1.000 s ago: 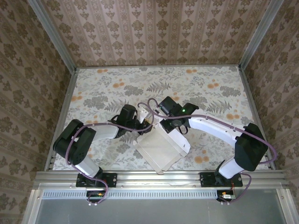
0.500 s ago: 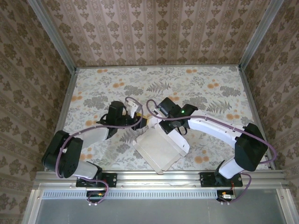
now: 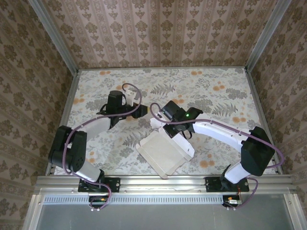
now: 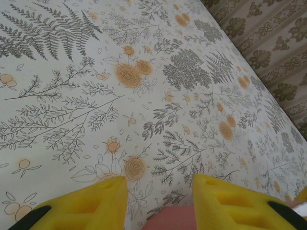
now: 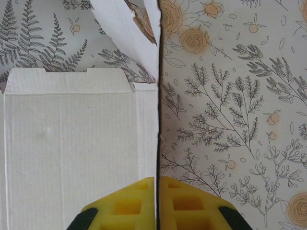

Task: Fold the paper box

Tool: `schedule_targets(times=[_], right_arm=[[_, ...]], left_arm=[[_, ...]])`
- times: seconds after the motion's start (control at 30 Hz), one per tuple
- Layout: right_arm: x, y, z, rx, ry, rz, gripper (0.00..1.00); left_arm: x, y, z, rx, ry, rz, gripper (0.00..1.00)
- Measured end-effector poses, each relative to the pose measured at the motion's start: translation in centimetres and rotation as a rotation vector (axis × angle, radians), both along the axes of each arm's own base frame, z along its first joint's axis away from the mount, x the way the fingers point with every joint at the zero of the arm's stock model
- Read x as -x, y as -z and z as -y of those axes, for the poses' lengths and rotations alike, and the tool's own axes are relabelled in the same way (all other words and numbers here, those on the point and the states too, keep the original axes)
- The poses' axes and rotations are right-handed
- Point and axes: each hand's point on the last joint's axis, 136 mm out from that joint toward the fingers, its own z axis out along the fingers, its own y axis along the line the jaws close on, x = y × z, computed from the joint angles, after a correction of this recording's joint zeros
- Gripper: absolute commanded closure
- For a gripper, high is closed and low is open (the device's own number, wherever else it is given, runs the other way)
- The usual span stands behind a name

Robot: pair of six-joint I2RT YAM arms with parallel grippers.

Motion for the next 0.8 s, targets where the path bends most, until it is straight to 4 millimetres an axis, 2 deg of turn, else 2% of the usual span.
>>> schedule_targets(times=[0.13,0.27,0.47,0.8], right_arm=[[0.1,0.0,0.0,-0.004,-0.002,0.003,0.98],[0.1,0.0,-0.1,-0.004,-0.003,0.004,0.98],[0.0,0.0,0.0,-0.001,-0.001,0.007,0.98],[-0.1,0.0,0.2,0.008,0.006,0.016,0.98]], left_arm=[[0.0,0.8,0.9,-0.022,0.03,-0.03,0.6],[1.1,1.2,2.0,-0.026,0.088,-0.043,0.59],[2.7,0.9,3.3,-0.013,0.176,-0.023,0.58],[4.3,-0.1,3.7,0.01,0.241,-0.003,0.58]])
